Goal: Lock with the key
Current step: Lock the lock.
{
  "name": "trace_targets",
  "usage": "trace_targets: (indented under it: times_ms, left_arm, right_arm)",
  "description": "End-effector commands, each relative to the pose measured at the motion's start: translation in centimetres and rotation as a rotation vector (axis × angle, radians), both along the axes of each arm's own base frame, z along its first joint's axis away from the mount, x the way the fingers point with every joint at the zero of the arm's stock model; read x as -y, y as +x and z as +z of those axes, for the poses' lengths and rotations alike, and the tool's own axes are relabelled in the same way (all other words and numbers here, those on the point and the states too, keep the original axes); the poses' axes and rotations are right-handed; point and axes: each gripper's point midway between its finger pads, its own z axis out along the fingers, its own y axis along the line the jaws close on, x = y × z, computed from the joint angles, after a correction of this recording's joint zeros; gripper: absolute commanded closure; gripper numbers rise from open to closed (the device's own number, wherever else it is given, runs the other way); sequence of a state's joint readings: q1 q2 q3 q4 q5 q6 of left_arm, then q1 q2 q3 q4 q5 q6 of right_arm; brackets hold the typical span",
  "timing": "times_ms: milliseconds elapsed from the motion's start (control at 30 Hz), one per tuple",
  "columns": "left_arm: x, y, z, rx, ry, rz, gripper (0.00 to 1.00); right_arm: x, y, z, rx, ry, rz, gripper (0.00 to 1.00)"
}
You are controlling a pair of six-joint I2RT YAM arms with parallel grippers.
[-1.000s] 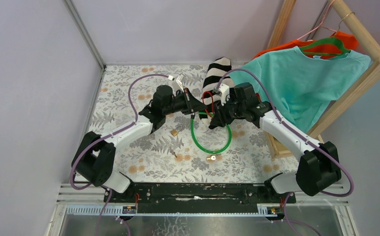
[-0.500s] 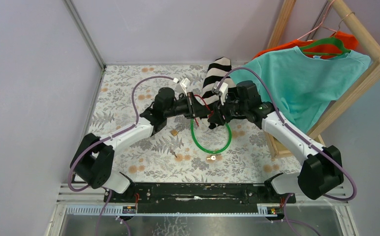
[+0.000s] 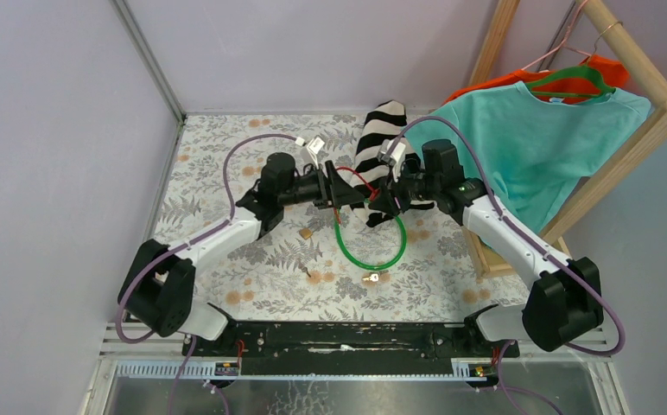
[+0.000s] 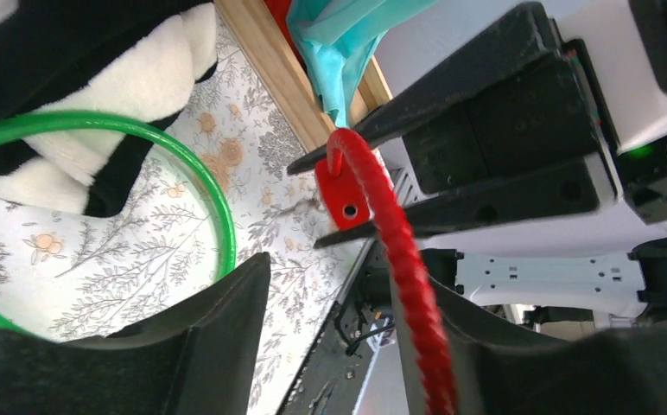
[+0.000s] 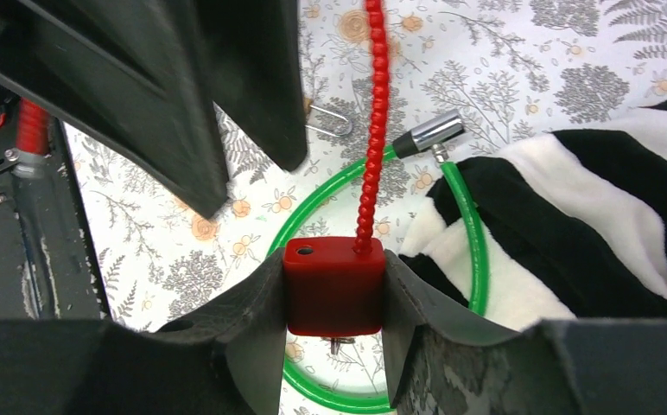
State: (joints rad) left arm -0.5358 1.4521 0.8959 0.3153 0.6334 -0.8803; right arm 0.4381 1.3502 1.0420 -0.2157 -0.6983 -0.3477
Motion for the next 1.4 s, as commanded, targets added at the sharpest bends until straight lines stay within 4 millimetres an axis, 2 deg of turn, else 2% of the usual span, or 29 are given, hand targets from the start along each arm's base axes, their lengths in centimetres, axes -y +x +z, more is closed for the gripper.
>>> trace_targets:
  times_ms: [0, 200, 333, 500, 700, 767, 967, 1100, 1200, 1367]
  left_arm:
    - [-1.7, -0.8, 1.1, 0.113, 0.006, -0.058, 0.36]
    - [-4.6, -3.1, 0.8, 0.247, 0.099, -0.194, 0.21]
    - [-7.2, -4.4, 0.2, 0.290, 0.206, -0.234, 0.15]
    - [-9.8, -5.1, 0.3, 0.355, 0.321, -0.257, 0.09]
    - [-10.6, -4.7, -0.6, 0.320, 0.410, -0.269, 0.06]
    - [-10.6, -4.5, -1.0, 0.301, 0.414, -0.271, 0.10]
    - [-10.0, -4.1, -1.5, 0.247, 0.389, -0.306, 0.38]
    - [-9.6, -4.6, -1.8, 0.216, 0.362, -0.332, 0.52]
    - [-9.5, -4.7, -1.8, 0.211, 0.356, -0.338, 0.55]
    - [-9.6, -4.4, -1.4, 0.224, 0.359, -0.331, 0.45]
  right_arm:
    - [0.2, 1.6, 2.8, 0.107, 0.046, 0.001, 1.00]
    - [1.6, 2.6, 2.5, 0.149, -0.024, -0.050, 1.00]
    - [2.4, 2.4, 2.5, 0.200, -0.085, -0.030, 1.00]
    - [2.9, 0.4, 2.2, 0.228, -0.133, 0.082, 1.00]
    - [2.8, -1.9, 1.9, 0.186, -0.127, 0.178, 1.00]
    - [2.7, -2.5, 1.8, 0.171, -0.116, 0.197, 1.00]
    - [2.6, -3.4, 1.7, 0.149, -0.105, 0.222, 1.00]
    - [2.6, -3.4, 1.7, 0.150, -0.102, 0.214, 1.00]
    - [2.6, -3.4, 1.4, 0.143, -0.105, 0.215, 1.00]
    - [2.6, -3.4, 0.9, 0.130, -0.112, 0.218, 1.00]
